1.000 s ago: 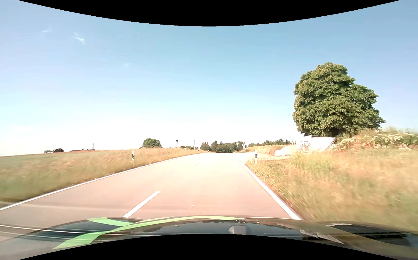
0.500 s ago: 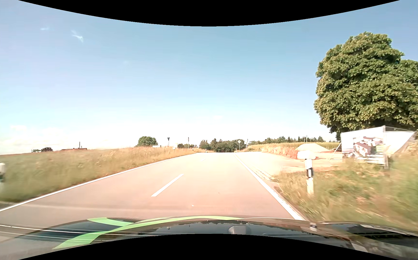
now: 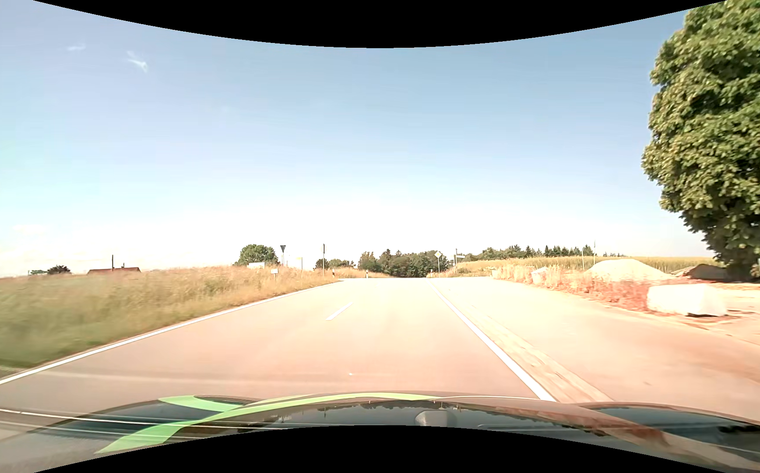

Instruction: Follow the waypoints while adhering to traffic rules and regulations

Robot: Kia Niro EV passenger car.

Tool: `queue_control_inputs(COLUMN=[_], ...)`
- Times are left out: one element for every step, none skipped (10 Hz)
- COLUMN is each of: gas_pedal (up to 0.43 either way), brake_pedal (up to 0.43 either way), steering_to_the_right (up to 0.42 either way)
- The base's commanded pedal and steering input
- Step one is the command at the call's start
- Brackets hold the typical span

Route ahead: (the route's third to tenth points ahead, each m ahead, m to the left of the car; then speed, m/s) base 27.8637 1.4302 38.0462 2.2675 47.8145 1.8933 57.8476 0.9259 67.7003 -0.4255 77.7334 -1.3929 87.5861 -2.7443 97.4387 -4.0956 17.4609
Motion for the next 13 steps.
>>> queue_control_inputs(gas_pedal=[0.26, 0.268, 0.28, 0.287, 0.287, 0.268, 0.24, 0.228, 0.22, 0.209, 0.209, 0.209, 0.209], brake_pedal=[0.0, 0.0, 0.0, 0.0, 0.0, 0.0, 0.0, 0.0, 0.0, 0.0, 0.0, 0.0, 0.0], steering_to_the_right=[0.002, 0.002, 0.002, 0.002, 0.002, 0.002, 0.002, 0.002, 0.004, 0.005, 0.006, 0.006, 0.006])
